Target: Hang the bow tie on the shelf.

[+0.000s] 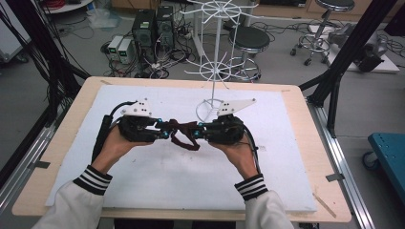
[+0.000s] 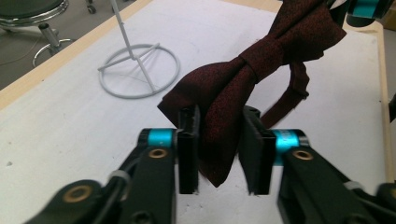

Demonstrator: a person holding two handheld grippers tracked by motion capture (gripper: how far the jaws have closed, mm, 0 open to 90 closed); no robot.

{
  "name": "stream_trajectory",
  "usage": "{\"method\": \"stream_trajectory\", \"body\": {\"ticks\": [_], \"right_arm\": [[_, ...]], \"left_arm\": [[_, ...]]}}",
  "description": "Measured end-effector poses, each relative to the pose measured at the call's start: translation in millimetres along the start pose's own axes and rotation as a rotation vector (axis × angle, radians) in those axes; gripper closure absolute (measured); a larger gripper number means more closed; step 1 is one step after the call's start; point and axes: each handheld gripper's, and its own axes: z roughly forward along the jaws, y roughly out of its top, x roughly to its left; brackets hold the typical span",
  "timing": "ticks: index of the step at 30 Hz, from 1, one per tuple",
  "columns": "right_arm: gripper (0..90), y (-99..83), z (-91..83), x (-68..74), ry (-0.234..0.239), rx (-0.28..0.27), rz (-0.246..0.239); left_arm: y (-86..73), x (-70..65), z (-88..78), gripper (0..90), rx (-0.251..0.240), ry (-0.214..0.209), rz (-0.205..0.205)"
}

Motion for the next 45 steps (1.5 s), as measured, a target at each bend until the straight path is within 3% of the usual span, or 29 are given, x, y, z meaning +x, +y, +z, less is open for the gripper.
{"method": "stream_trajectory", "body": {"ticks": [1,2,3,4,5,6,8,10,17,22,37,45], "right_arm": [[84.9,0.0,-1.5,0.2,-0.007,-0.006,0.000],[84.9,0.1,-2.4,0.4,-0.010,-0.009,0.001],[84.9,0.4,-3.5,0.1,-0.015,-0.016,-0.004],[84.9,0.5,-4.7,0.2,-0.016,-0.020,0.000],[84.9,0.5,-4.7,0.2,-0.016,-0.020,0.000],[84.9,0.5,-5.8,-0.3,-0.019,-0.027,-0.002],[84.9,0.4,-7.9,-0.9,-0.027,-0.031,-0.002],[84.9,0.5,-9.3,-1.0,-0.029,-0.037,-0.003],[84.9,0.7,-13.9,-3.6,-0.051,-0.068,-0.007],[84.9,1.0,-17.1,-4.8,-0.062,-0.090,-0.004],[84.8,7.0,-29.4,-13.5,-0.119,-0.185,0.011],[84.8,17.8,-34.6,-18.4,-0.151,-0.223,0.000]], "left_arm": [[-0.7,0.6,-0.3,42.9,-0.014,0.004,-0.003],[-1.5,1.3,-0.4,34.9,-0.028,0.002,-0.005],[-2.3,1.2,-0.2,20.5,-0.034,0.006,-0.024],[-2.7,0.6,0.8,9.2,-0.035,0.040,-0.032],[-3.4,0.0,0.7,9.2,-0.042,0.062,-0.027],[-5.6,-0.1,0.0,8.2,-0.069,0.047,-0.017],[-8.3,0.1,-2.1,1.7,-0.110,0.073,-0.016],[-12.0,0.8,-5.1,1.7,-0.146,0.074,-0.007],[-20.9,1.6,-13.2,1.7,-0.168,0.098,0.006],[-29.8,-0.1,-18.8,1.7,-0.203,0.115,-0.007],[-76.5,-7.6,-40.1,1.7,-0.332,0.175,-0.028],[-101.1,-8.4,-45.8,1.7,-0.362,0.216,-0.037]]}}
